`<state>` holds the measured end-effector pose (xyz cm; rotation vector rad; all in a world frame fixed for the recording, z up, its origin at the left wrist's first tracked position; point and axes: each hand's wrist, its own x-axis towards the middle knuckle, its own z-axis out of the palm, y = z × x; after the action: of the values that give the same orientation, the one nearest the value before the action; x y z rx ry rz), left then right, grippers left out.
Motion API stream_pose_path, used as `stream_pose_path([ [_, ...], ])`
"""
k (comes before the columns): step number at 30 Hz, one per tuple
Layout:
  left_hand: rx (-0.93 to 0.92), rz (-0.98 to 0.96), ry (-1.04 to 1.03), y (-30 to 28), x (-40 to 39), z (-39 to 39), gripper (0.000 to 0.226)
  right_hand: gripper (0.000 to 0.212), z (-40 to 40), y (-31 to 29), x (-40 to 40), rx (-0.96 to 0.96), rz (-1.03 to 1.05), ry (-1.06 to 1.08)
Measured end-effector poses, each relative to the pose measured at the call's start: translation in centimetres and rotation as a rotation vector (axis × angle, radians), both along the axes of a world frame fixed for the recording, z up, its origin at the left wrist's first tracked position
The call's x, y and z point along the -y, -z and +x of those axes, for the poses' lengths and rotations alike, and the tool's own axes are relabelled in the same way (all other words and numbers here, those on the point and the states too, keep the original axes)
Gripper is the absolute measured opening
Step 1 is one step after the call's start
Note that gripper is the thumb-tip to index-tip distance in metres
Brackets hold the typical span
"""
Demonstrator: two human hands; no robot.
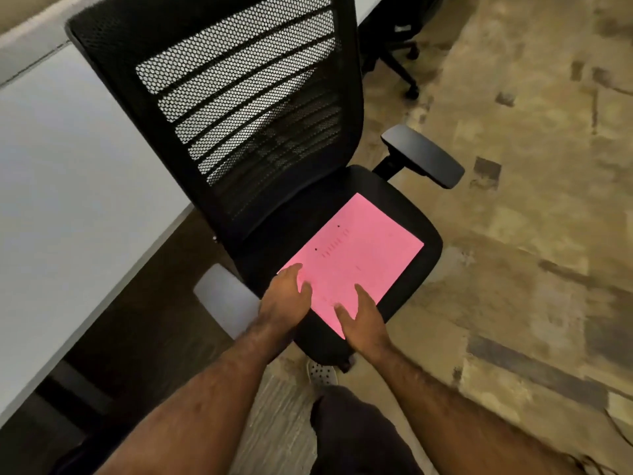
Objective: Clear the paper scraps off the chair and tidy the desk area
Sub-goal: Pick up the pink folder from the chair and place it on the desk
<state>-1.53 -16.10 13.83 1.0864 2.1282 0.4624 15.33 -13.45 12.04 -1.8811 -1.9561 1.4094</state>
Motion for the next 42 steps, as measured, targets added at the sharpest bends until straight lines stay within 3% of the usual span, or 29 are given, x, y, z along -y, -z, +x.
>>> stream_pose_path([
  [4, 0.025, -0.12, -0.035, 2.9, -4.6, -1.0, 0.055, 0.077, 0.6, 3.0, -3.6, -0.039, -0.209, 0.286],
  [8, 0.032, -0.147, -0.069, 6.6, -7.4, -2.3, 0.042, 0.083, 1.3, 6.2, -6.0, -0.064, -0.309, 0.46],
  [15, -0.012, -0.426, -0.005, 12.3, -9.6, -3.7, 0.06, 0.071, 2.3, 10.2, -8.1, 0.014, -0.338, 0.578],
  [19, -0.087, -0.423, -0.01, 13.1, -10.1, -3.4, 0.062, 0.062, 2.9, 10.9, -8.7, -0.025, -0.446, 0.66],
  [23, -0.012, -0.416, -0.101, 11.8, -10.6, -3.2, 0.055, 0.045, 3.5, 10.6, -8.8, -0.056, -0.466, 0.688],
  [31, 0.223, -0.23, -0.305, 6.0, -8.0, -1.6, 0.018, 0.039, 4.2, 5.7, -9.7, -0.092, -0.382, 0.704],
  [36, 0.272, -0.114, -0.397, 1.5, -5.0, -0.1, 0.021, 0.033, 4.6, 1.6, -9.6, -0.181, -0.279, 0.678],
  [42, 0.314, 0.052, -0.431, -3.8, -0.3, 0.7, 0.047, 0.043, 4.1, -4.0, -6.8, -0.301, -0.107, 0.556],
])
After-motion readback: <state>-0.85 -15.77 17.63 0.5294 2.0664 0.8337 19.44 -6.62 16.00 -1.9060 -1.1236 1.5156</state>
